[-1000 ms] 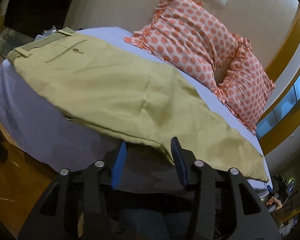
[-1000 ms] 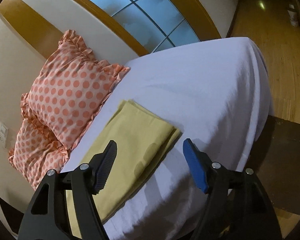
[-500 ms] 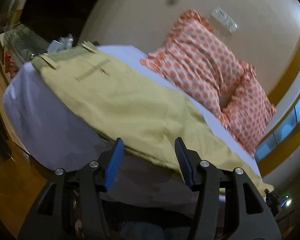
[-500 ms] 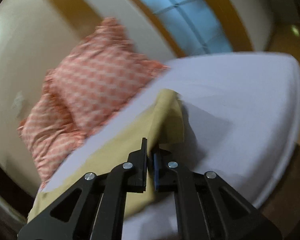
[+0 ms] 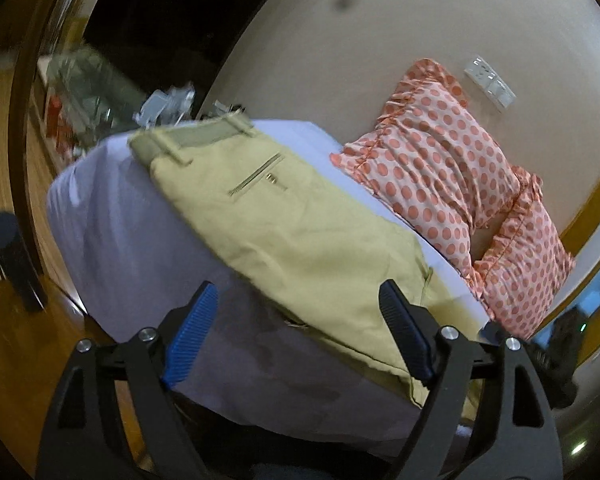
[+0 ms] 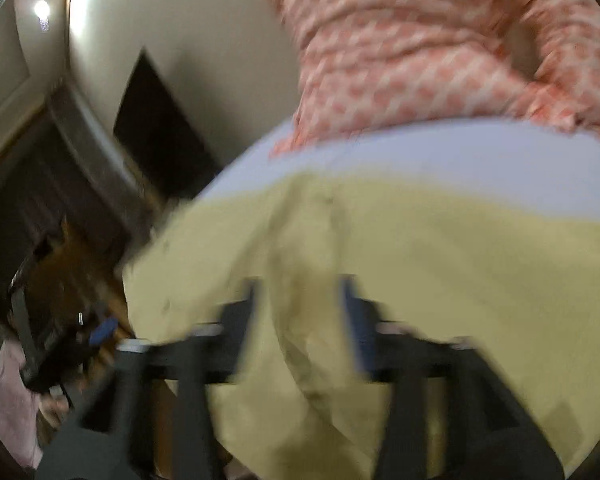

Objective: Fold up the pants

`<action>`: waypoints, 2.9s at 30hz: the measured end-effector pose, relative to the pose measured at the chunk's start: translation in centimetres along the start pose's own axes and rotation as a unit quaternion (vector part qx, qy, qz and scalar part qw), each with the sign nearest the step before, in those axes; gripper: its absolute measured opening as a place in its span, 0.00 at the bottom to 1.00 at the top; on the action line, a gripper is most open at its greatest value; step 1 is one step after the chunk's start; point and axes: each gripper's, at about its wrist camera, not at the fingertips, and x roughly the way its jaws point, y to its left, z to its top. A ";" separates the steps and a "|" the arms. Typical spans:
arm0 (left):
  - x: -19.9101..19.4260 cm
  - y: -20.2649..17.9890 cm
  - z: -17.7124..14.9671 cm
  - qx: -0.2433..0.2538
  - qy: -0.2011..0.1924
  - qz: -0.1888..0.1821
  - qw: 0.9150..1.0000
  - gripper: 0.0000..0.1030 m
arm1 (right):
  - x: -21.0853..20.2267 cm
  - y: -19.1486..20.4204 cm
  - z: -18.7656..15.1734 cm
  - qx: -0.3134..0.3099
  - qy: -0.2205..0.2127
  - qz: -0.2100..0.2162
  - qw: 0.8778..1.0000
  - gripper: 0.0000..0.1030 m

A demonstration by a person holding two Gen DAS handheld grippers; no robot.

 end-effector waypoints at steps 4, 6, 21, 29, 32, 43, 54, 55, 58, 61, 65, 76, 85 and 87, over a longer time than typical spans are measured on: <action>1.4 2.3 -0.4 -0.061 0.031 -0.022 0.997 0.79 | -2.0 -0.7 -0.7 0.008 -0.035 0.003 0.999 0.88; 2.2 2.7 -0.6 -0.082 0.045 -0.037 0.995 0.78 | -2.4 -1.4 -0.7 0.027 -0.041 0.002 0.999 0.91; 3.7 0.5 2.0 -0.115 0.071 -0.027 0.990 0.76 | -1.1 -2.4 -1.3 0.061 -0.026 0.011 0.998 0.92; 5.3 1.8 4.8 -0.120 0.056 -0.003 0.991 0.74 | -0.9 -2.9 -1.6 0.070 -0.025 0.014 0.997 0.92; 6.0 3.5 6.2 -0.143 0.047 -0.007 0.989 0.74 | -1.2 -3.0 -1.5 0.069 -0.031 0.013 0.997 0.93; 8.1 5.1 9.9 -0.116 0.067 0.055 0.989 0.04 | -2.2 -3.7 -1.5 0.073 -0.042 0.019 0.996 0.93; 6.3 2.8 10.9 -0.060 0.066 0.137 0.986 0.21 | -5.4 -6.1 -1.2 0.088 -0.082 0.017 0.993 0.93; 5.9 3.5 11.1 -0.067 0.065 0.144 0.985 0.25 | -5.4 -6.1 -1.2 0.090 -0.082 0.017 0.992 0.93; 4.8 5.5 11.4 -0.082 0.051 0.168 0.981 0.38 | -5.1 -6.1 -1.1 0.091 -0.082 0.021 0.992 0.93; 4.7 6.7 11.0 -0.101 0.061 0.161 0.980 0.39 | -4.7 -5.6 -1.2 0.088 -0.080 0.026 0.993 0.93; 5.3 6.6 10.1 -0.106 0.067 0.146 0.981 0.44 | -4.3 -4.9 -1.3 0.081 -0.075 0.028 0.993 0.93; 8.2 5.0 9.1 -0.131 0.072 0.065 0.987 0.21 | -4.2 -4.5 -1.6 0.080 -0.072 0.028 0.994 0.93; 7.1 -7.0 10.5 0.075 0.018 0.094 0.993 0.07 | -7.7 -6.3 -1.9 0.082 -0.112 0.004 0.990 0.93; 6.8 -13.1 9.8 0.158 0.005 0.070 0.985 0.07 | -9.8 -7.6 -2.0 0.104 -0.140 -0.012 0.985 0.93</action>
